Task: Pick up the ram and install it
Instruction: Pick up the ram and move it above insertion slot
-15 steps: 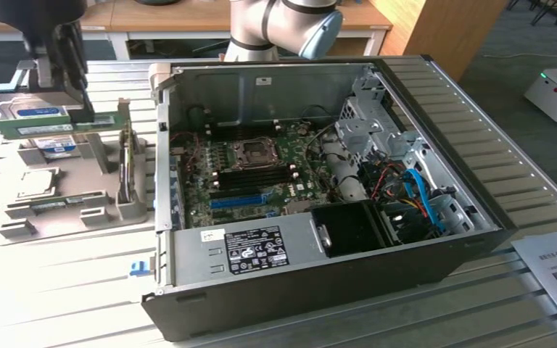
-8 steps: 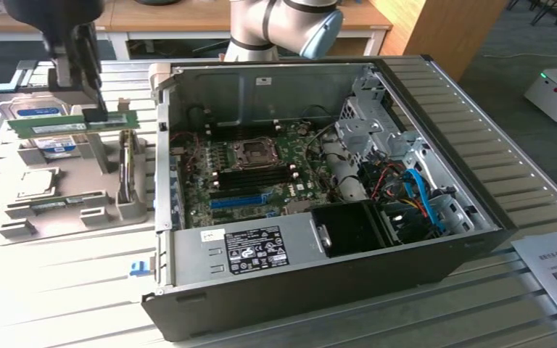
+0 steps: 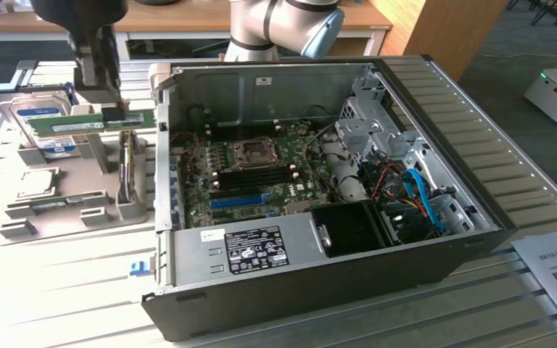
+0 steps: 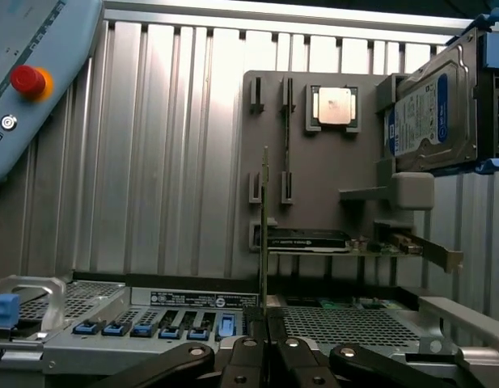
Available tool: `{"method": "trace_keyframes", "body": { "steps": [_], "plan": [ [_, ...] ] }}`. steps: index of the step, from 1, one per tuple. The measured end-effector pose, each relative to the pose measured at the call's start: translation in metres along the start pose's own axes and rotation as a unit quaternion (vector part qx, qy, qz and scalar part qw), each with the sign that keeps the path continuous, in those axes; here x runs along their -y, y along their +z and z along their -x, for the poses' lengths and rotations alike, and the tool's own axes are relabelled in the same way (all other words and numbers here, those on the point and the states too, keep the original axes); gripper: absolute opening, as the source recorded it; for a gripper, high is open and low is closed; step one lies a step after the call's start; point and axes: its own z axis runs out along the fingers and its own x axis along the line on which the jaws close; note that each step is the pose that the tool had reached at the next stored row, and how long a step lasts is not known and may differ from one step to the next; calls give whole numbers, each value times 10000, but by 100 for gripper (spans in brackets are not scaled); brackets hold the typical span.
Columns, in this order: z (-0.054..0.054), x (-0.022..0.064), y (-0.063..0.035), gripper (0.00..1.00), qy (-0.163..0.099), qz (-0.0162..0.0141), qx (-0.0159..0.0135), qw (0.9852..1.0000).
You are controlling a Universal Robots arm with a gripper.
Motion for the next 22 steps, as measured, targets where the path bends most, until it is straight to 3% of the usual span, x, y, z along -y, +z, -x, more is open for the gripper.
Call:
{"method": "trace_keyframes", "body": {
  "steps": [22],
  "plan": [
    [-17,521,-24,12,1,16,1,10000]
  ]
}}
